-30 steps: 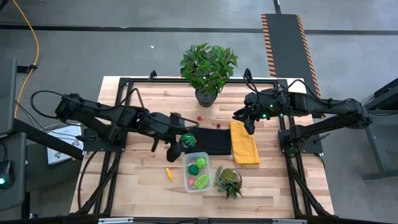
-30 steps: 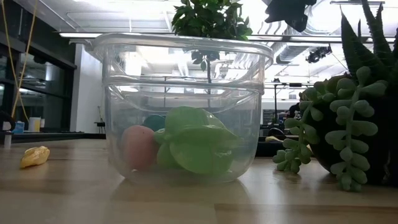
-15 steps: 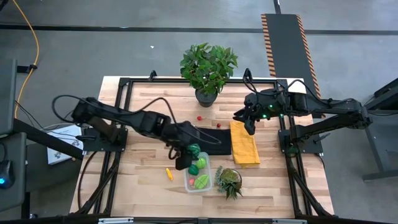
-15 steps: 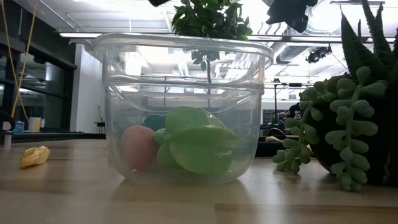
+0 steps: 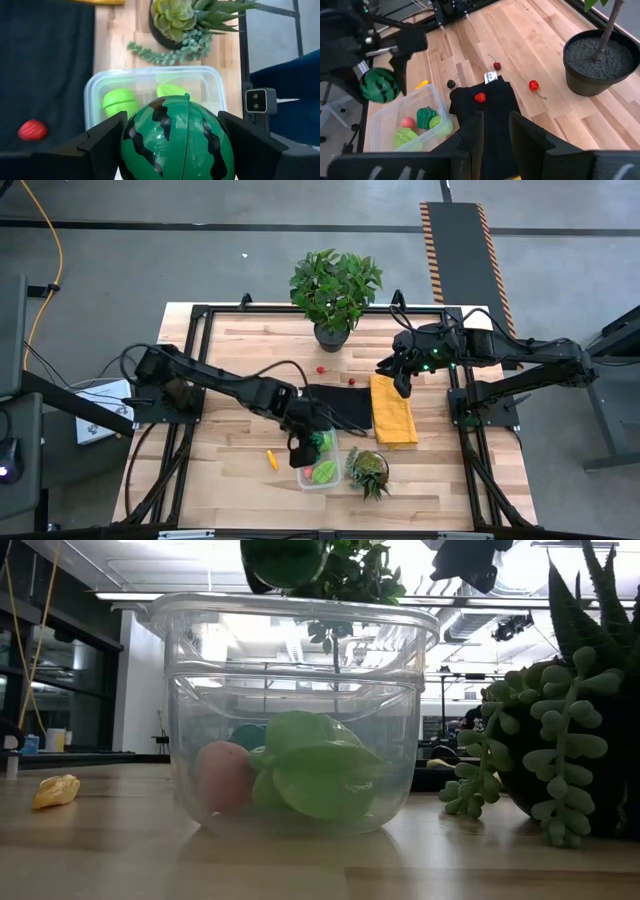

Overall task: Pick and placing Produce into tupperware
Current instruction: Put the watermelon into the bin

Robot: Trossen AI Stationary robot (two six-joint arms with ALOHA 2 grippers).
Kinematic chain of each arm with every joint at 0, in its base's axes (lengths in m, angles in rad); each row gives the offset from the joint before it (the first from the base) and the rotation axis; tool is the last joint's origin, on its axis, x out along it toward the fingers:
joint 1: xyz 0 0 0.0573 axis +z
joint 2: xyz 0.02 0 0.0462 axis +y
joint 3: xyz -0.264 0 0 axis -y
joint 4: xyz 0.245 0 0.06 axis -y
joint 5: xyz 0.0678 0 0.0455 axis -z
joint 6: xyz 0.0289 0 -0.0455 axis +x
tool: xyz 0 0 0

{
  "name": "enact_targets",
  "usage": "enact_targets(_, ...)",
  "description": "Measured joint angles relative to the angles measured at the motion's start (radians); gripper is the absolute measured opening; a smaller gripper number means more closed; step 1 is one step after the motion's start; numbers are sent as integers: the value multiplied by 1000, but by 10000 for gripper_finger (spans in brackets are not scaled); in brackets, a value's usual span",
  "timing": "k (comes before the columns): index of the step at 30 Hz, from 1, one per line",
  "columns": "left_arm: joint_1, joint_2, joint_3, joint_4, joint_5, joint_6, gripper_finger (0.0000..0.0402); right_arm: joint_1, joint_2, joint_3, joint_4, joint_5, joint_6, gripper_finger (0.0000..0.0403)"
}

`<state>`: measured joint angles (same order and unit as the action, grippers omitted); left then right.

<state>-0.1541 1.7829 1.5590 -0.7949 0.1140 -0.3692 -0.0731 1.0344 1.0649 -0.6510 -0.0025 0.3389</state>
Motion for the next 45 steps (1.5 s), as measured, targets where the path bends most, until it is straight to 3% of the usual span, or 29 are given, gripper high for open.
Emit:
enact_targets(7, -11, 39, -1, 34, 32, 9, 274, 0, 0, 0, -6, -2, 0, 83)
enact_targets(14, -9, 35, -1, 10, -27, 29, 294, 0, 0, 0, -19, -10, -4, 83)
enact_targets(24, -10, 36, -83, 52, -28, 13, 274, 0, 0, 0, -21, -10, -8, 83)
enact_targets(28, -10, 36, -130, 112, -29, -11, 290, 0, 0, 0, -21, -10, -8, 83)
enact_targets(45, -39, 47, -179, 270, -20, -31, 277, 0, 0, 0, -21, -10, 3, 83)
